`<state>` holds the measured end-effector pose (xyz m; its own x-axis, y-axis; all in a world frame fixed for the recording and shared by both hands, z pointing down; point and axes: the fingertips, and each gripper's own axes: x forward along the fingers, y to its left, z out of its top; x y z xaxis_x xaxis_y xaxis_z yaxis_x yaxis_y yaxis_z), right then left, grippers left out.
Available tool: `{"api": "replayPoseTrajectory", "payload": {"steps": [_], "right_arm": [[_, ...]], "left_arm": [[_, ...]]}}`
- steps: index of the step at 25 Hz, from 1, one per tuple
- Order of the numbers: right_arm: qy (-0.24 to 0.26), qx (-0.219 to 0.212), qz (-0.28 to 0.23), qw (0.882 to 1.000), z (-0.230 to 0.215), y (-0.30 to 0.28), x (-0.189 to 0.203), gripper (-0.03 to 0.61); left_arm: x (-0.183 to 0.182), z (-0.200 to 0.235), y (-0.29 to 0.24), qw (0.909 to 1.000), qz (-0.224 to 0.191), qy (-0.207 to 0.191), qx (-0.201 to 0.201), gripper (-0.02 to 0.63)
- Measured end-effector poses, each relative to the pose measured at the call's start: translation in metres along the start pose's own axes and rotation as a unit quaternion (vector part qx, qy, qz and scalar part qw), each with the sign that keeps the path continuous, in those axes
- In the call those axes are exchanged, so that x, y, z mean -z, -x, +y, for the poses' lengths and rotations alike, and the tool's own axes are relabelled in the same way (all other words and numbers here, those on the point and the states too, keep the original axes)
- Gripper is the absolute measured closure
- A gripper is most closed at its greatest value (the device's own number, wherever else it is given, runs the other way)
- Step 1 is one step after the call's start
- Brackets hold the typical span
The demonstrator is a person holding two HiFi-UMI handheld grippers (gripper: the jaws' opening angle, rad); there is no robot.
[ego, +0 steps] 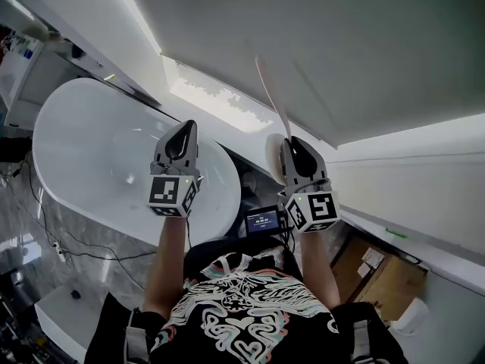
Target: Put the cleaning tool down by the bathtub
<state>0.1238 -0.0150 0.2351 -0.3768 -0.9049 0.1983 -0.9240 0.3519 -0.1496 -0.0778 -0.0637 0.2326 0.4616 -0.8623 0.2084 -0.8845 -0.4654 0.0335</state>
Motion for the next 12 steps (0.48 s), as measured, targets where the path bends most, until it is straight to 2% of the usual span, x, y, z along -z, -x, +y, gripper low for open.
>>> {"api": "replayPoseTrajectory", "payload": {"steps": [12], "right_arm": [[0.015, -0.031, 0.029, 0.999, -0.005, -0.045, 0.026, 0.514]], "left_arm": [[0.041, 0.017, -0.029, 0.9991, 0.037, 0.016, -0.012, 0.597]]}}
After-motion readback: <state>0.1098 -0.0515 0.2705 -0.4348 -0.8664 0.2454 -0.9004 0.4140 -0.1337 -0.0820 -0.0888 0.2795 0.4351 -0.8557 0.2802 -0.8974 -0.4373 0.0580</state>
